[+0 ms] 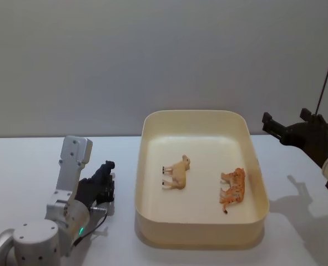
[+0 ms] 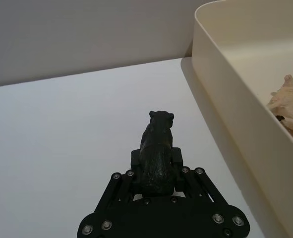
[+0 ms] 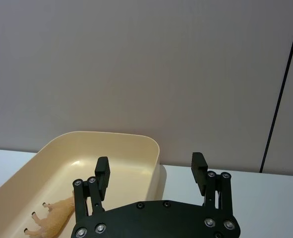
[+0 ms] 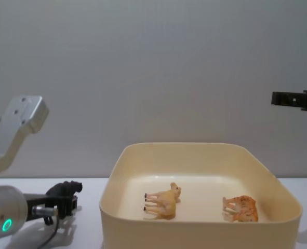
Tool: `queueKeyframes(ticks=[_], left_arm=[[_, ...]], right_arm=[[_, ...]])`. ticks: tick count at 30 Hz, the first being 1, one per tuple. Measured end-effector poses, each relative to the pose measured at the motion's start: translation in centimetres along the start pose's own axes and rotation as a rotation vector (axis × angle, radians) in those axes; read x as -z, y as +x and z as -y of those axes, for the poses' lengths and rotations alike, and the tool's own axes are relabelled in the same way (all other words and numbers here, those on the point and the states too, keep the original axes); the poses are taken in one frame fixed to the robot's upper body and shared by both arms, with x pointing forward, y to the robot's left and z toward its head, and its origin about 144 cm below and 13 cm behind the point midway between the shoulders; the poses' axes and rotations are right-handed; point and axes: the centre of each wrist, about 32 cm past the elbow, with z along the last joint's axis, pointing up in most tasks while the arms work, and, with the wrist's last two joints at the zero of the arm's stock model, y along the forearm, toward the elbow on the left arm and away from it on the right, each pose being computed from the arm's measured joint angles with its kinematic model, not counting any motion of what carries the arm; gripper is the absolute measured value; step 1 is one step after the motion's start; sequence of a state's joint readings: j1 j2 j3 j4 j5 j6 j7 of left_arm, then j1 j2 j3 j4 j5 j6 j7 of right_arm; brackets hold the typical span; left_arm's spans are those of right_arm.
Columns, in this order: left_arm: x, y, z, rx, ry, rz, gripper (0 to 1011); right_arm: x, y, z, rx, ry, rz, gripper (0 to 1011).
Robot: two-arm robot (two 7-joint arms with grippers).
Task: Pick up the toy alternately with two hands and place it into the central storage box.
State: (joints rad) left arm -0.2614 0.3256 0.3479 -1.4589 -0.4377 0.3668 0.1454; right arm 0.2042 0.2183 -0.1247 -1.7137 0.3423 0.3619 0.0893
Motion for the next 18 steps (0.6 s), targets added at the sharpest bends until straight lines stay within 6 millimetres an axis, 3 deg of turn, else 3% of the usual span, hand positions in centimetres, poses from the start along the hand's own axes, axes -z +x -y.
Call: queueKeyframes(ticks=[18], left_arm=[[-4.8,-1.5,-1.4,0.061,-0.110,0.278,310]], right_arm=[[0.0,0.0,0.0,0.000,0.000,0.000,1001]])
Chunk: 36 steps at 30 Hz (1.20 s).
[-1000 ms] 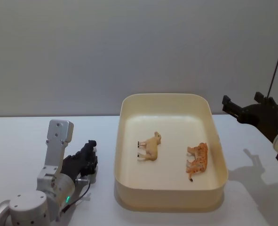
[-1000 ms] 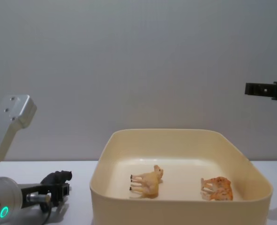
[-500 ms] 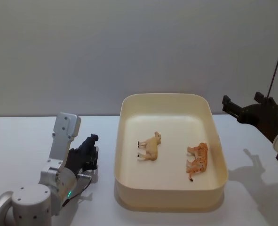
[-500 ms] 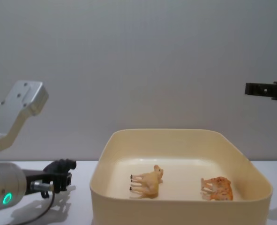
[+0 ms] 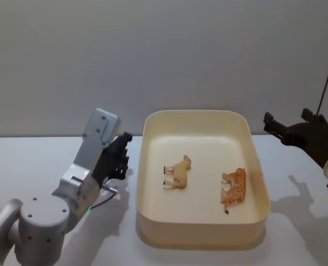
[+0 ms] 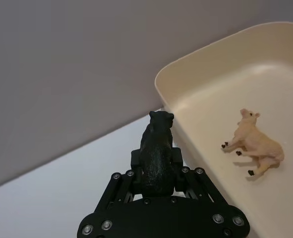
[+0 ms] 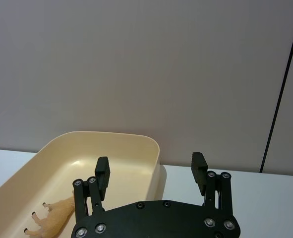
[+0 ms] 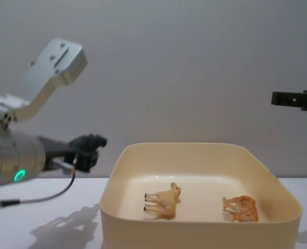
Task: Pick up the toy alternately with two hands and place it into the central storage box.
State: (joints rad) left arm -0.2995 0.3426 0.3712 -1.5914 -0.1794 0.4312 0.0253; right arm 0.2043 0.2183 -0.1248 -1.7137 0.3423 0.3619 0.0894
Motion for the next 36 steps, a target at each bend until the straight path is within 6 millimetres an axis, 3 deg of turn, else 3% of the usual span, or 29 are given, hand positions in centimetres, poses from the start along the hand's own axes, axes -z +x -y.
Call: queueKeyframes(ticks=[12,22,31,32,36], left_arm=[[-3.8,-0.3,-0.5,0.085,-0.110,0.185,310],[-5.0,-1.0,-0.3,0.166,-0.104,0.293,314],[-5.4,-1.3,-0.1,0.203,-0.088,0.341,539],[-5.4,-1.4,0.0,0.208,-0.085,0.346,607],[-5.5,-1.4,0.0,0.216,-0.081,0.358,726]], right_arm=[[0.0,0.0,0.0,0.000,0.000,0.000,1001],[0.0,0.0,0.0,0.000,0.000,0.000,1001],[0.0,0.0,0.0,0.000,0.000,0.000,1001],[0.0,0.0,0.0,0.000,0.000,0.000,1001],[0.0,0.0,0.0,0.000,0.000,0.000,1001]])
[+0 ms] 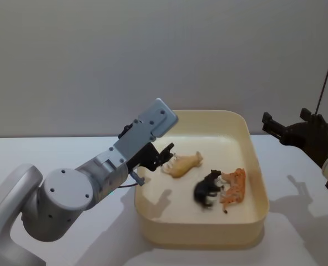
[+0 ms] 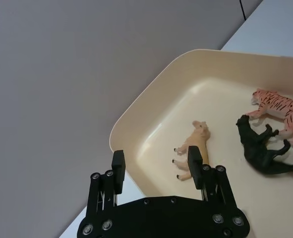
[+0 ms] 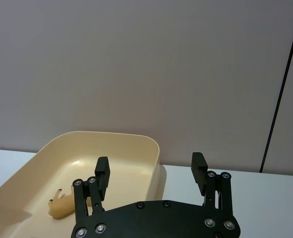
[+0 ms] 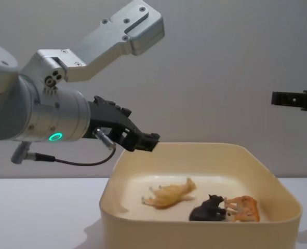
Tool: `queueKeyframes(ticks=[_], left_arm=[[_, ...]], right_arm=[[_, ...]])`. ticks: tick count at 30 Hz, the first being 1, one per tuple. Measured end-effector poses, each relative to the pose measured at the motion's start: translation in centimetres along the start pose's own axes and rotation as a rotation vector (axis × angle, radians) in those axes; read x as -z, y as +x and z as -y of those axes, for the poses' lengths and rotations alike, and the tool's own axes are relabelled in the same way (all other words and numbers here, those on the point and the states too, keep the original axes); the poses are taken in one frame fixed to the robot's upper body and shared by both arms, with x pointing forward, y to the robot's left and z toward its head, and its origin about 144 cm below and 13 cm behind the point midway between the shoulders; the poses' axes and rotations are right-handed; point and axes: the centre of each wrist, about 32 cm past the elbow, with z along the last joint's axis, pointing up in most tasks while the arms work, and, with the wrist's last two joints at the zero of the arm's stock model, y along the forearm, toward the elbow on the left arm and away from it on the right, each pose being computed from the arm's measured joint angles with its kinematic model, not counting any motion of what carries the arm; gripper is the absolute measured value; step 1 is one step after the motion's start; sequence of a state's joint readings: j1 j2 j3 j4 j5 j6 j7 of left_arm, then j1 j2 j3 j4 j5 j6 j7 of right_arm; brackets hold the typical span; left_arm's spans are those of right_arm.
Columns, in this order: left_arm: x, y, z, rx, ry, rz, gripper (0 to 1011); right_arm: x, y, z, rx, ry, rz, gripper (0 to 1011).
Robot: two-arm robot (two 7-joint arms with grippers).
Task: Pick up the toy alternately with two hands and place it into the central storage box.
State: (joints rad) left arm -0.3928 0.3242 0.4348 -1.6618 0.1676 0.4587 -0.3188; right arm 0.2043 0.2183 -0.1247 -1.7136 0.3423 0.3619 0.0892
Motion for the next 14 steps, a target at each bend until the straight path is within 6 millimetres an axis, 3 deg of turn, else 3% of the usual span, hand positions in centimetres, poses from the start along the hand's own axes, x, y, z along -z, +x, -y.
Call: queueKeyframes(ticks=[10,14], left_arm=[[-0.16,-0.05,0.11,0.015,0.006,0.016,999],[-0.20,-0.06,0.14,0.019,0.008,0.020,1001]], right_arm=[[0.00,0.00,0.00,0.000,0.000,0.000,1001],[0.00,0.00,0.00,0.000,0.000,0.000,1001]])
